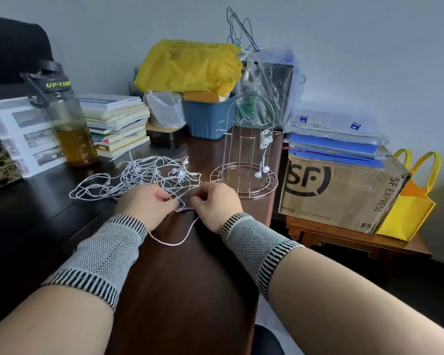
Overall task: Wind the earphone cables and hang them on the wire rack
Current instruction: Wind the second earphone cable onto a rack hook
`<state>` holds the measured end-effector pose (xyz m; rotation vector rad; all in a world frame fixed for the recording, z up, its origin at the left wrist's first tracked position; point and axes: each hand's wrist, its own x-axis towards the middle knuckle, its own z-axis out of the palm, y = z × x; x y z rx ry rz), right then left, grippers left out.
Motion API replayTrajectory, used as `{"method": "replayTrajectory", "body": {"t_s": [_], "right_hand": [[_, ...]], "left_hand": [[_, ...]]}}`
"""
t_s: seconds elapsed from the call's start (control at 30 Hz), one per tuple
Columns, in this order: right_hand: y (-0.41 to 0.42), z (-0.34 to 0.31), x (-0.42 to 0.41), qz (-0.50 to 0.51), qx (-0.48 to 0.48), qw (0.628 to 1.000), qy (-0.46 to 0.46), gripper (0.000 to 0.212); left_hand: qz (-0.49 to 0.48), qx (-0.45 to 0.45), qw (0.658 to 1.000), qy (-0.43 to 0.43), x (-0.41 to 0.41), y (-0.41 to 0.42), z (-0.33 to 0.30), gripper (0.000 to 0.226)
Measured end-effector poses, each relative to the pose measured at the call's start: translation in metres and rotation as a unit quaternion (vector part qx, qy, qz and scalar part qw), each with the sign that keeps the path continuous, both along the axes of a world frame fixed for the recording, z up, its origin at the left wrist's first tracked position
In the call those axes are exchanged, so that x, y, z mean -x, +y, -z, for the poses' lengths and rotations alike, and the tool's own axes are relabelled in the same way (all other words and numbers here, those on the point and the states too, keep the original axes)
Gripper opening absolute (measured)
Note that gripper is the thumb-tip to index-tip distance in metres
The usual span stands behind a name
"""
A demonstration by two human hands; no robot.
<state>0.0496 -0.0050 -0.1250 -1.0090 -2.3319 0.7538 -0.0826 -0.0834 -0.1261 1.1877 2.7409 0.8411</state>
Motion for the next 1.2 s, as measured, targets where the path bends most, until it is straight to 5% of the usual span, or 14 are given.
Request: {"method": "replayTrajectory", "body": {"t_s": [0.2, 0.43, 0.53, 0.7, 0.8, 1.0, 1.13, 1.2], "right_hand": [[0.001, 0.004, 0.006, 0.029, -0.051, 0.992, -0.108, 0.025], [0.002, 0.003, 0.003, 0.054, -0.030, 0.996, -0.064, 0.029], [0.011, 0.002, 0.010, 0.030, -0.028, 0.998, -0.044, 0.041], [0.022, 0.010, 0.032, -0.061, -0.121, 0.985, -0.111, 0.056], [0.020, 0.012, 0.039, -0.093, -0.177, 0.960, -0.194, 0.047], [-0.004, 0.005, 0.020, -0.139, -0.032, 0.989, 0.046, 0.030], [0.006, 0.006, 0.010, -0.002, 0.056, 0.978, 0.199, 0.021], [0.014, 0.005, 0.006, 0.067, 0.048, 0.982, 0.168, 0.022]], "left_hand": [[0.007, 0.052, 0.997, 0.056, -0.006, -0.001, -0.004, 0.021], [0.003, 0.027, 1.000, 0.001, -0.004, -0.004, -0.009, 0.042], [-0.047, 0.070, 0.996, 0.043, 0.003, -0.004, -0.009, 0.037], [-0.106, -0.043, 0.990, 0.084, 0.006, -0.003, -0.009, 0.017], [-0.089, -0.066, 0.991, 0.079, 0.009, -0.001, -0.007, 0.028], [-0.010, -0.117, 0.988, 0.097, 0.006, 0.003, -0.006, 0.032], [0.054, 0.028, 0.996, 0.072, 0.000, 0.003, -0.001, 0.025], [0.057, 0.070, 0.994, 0.069, 0.000, 0.001, -0.003, 0.024]]}}
